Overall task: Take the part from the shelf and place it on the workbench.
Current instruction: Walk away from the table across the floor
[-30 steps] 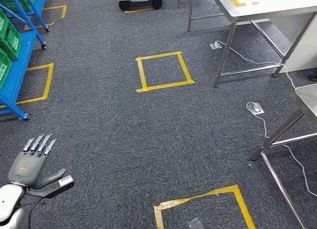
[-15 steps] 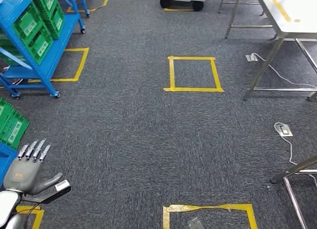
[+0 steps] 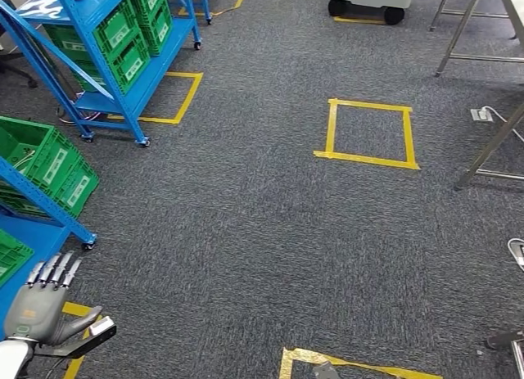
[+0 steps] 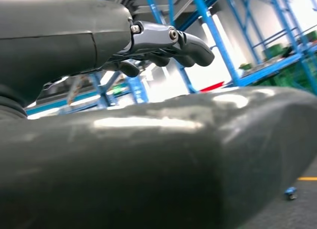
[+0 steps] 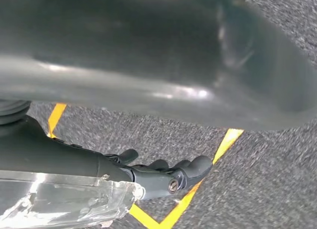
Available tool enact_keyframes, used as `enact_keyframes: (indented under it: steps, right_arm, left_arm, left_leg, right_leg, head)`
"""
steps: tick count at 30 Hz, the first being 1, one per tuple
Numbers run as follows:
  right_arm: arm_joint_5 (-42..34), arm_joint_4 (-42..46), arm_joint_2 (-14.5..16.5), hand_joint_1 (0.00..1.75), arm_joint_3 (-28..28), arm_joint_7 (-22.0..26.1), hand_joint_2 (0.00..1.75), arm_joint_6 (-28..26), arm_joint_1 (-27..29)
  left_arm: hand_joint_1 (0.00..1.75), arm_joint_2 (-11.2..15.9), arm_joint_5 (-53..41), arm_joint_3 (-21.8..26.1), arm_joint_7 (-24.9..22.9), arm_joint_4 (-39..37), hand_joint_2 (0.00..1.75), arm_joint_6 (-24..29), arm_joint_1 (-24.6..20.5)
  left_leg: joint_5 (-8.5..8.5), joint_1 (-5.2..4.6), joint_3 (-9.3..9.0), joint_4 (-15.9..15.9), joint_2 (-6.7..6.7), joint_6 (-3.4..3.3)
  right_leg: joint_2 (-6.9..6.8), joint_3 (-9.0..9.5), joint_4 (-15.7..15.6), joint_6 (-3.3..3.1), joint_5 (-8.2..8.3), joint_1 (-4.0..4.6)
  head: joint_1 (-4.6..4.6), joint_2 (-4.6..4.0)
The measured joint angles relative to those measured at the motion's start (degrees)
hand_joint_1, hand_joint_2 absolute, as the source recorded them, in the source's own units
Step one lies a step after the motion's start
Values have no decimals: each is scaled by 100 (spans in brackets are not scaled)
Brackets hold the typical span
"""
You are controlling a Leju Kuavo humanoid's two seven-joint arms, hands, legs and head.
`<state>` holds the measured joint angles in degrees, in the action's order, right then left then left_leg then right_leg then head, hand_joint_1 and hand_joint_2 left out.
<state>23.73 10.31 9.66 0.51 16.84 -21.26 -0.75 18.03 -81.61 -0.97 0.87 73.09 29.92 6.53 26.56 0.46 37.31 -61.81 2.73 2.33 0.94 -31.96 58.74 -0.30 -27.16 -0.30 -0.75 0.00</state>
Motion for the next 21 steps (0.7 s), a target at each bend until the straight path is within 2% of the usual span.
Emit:
enact_keyframes:
  steps: [1,2,3,4,5,6,8,9,10,12,13,14,16,17,18,19,20,21]
  right_arm:
    - [-1,-1,-1,0,-7,0,0,-2,7]
    - [-1,-1,-1,0,-16,-1,0,-3,13]
    - [-2,-2,-2,0,-24,-1,0,-4,17]
    - [-2,-2,-2,0,-31,-1,0,-5,18]
    - [-2,-2,-2,0,-34,-1,0,-5,15]
    - [-2,-2,-2,0,-36,-1,0,-5,10]
    - [-1,-2,-2,0,-43,-1,0,-5,3]
    - [-1,-2,-2,0,-47,-1,0,-6,0]
    - [-1,-2,-2,0,-51,-1,0,-7,-1]
    - [-1,-1,-2,0,-55,-1,0,-7,-10]
    - [-1,-1,-2,0,-56,0,0,-8,-12]
    - [-1,-1,-2,0,-56,0,0,-8,-14]
    - [-1,-2,-3,0,-61,-1,0,-8,-9]
    - [-2,-4,-3,0,-66,-2,0,-8,-2]
    - [-3,-5,-4,0,-70,-2,0,-7,8]
    - [-4,-5,-4,0,-75,-3,0,-8,16]
    - [-4,-6,-4,0,-78,-3,0,-9,21]
    - [-4,-6,-4,0,-79,-3,0,-10,19]
  left_arm:
    - [0,-13,1,7,0,-6,0,3,-5]
    - [0,-30,2,11,0,-13,0,5,-3]
    - [0,-44,2,13,0,-22,0,5,8]
    - [0,-55,2,15,0,-31,0,5,20]
    - [0,-62,2,20,0,-38,0,5,29]
    - [0,-64,2,29,0,-43,0,6,31]
    - [0,-66,2,48,0,-46,0,8,12]
    - [0,-69,3,54,0,-46,0,11,2]
    - [0,-73,3,58,0,-48,0,14,-1]
    - [0,-78,4,70,0,-54,0,20,19]
    - [0,-78,4,80,0,-57,0,21,26]
    - [0,-79,4,89,0,-60,0,24,24]
    - [0,-96,3,102,0,-62,0,32,8]
    - [0,-108,2,105,0,-68,0,36,9]
    - [0,-125,1,109,1,-79,0,43,21]
    - [0,-139,0,117,1,-95,0,51,38]
    - [0,-156,0,131,4,-118,0,62,52]
    - [0,-175,1,149,9,-145,0,78,61]
  left_leg:
    - [200,-2,189,-398,-128,17]
    - [366,2,378,-799,-180,30]
    - [447,6,504,-1075,-199,39]
    - [420,8,529,-1149,-207,43]
    - [288,8,427,-973,-233,43]
    - [100,4,220,-609,-315,37]
    - [-171,-25,-230,186,-646,9]
    - [-216,-42,-357,415,-755,-16]
    - [-212,-58,-400,510,-789,-42]
    - [-221,-55,-393,533,-618,-110]
    - [-232,-41,-397,545,-539,-144]
    - [-245,-24,-403,557,-461,-181]
    - [-260,0,-402,565,-307,-231]
    - [-262,1,-397,565,-222,-244]
    - [-262,1,-395,563,-134,-248]
    - [-261,1,-395,562,-44,-249]
    - [-262,4,-397,560,46,-247]
    - [-262,11,-399,555,134,-239]
  right_leg:
    - [-84,-3,-4,-18,-2,10]
    - [-175,-8,-4,-28,-7,18]
    - [-262,-9,-4,-34,-12,22]
    - [-346,-9,-4,-36,-18,24]
    - [-426,-5,-4,-33,-23,25]
    - [-501,6,-3,-24,-32,26]
    - [-633,29,4,19,-68,61]
    - [-693,48,5,48,-88,83]
    - [-757,68,1,75,-107,102]
    - [-880,112,-17,133,-138,101]
    - [-817,107,28,168,-187,88]
    - [-680,58,164,200,-281,73]
    - [-287,-235,817,242,-617,50]
    - [-179,-435,1218,247,-778,46]
    - [-126,-604,1526,250,-868,46]
    - [-106,-690,1641,247,-845,44]
    - [-96,-662,1519,240,-711,40]
    - [-66,-537,1207,233,-505,31]
  head:
    - [-15,0]
    - [-15,0]
    - [-15,0]
    - [-16,0]
    - [-16,0]
    - [-16,0]
    - [-20,0]
    - [-15,0]
    - [-13,0]
    - [-4,0]
    - [3,0]
    - [17,0]
    - [55,0]
    - [66,0]
    - [73,0]
    - [75,0]
    - [74,0]
    - [74,0]
